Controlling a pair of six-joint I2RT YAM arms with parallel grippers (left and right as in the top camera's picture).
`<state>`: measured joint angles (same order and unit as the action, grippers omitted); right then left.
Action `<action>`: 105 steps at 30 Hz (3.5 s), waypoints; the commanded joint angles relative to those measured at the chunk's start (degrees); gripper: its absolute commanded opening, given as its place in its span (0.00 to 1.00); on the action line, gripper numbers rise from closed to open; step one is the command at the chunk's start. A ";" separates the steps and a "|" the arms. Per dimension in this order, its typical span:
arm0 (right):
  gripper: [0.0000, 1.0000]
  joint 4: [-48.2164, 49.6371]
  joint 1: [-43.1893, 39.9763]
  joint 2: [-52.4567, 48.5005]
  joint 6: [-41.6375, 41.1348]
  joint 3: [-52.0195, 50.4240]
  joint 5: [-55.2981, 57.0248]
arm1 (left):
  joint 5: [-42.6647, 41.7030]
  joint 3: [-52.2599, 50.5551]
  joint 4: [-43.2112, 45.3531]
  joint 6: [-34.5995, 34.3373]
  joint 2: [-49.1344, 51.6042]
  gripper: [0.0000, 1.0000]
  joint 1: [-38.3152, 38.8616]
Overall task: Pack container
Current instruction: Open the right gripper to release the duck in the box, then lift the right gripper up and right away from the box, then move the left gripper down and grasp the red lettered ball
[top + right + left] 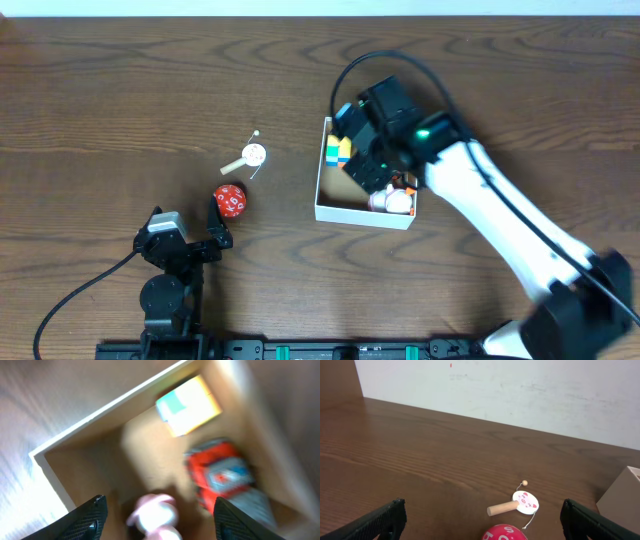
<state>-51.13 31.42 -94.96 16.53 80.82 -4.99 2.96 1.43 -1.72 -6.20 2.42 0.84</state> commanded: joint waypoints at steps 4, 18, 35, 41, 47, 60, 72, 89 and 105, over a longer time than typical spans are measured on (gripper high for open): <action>0.74 -5.44 -4.24 10.38 -6.86 1.86 9.51 | 0.63 -1.20 -2.14 -0.11 0.07 0.98 -0.28; 0.99 -14.49 -17.14 15.02 -20.76 1.77 14.64 | 0.63 -1.20 -2.14 -0.11 0.07 0.98 -0.28; 0.99 -14.47 -17.16 15.02 -20.76 1.77 14.62 | 0.63 -1.20 -2.14 -0.11 0.07 0.98 -0.28; 0.99 -14.47 -17.16 15.02 -20.76 1.77 14.62 | 0.63 -1.20 -2.12 -0.13 0.07 0.98 -0.28; 0.99 -14.47 -17.16 15.02 -20.76 1.77 14.62 | -1.22 -1.18 -1.64 -0.13 0.07 0.98 -0.28; 0.99 -14.47 -17.16 15.02 -20.76 1.77 14.62 | -19.04 10.88 -1.81 2.19 3.41 0.98 -0.28; 0.99 -14.47 -17.16 15.02 -20.76 1.77 14.62 | -18.80 44.83 -27.39 11.13 35.17 0.98 -0.28; 0.99 -14.47 -17.16 15.02 -20.76 1.77 14.62 | -18.86 60.87 -50.58 11.10 78.64 0.98 -0.28; 0.99 -14.47 -17.16 15.02 -20.76 1.77 14.62 | -17.68 59.95 -43.34 11.13 96.70 0.99 -0.28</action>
<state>-65.56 14.52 -80.42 -3.49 81.91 9.04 -15.03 61.56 -44.97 4.54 98.39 0.82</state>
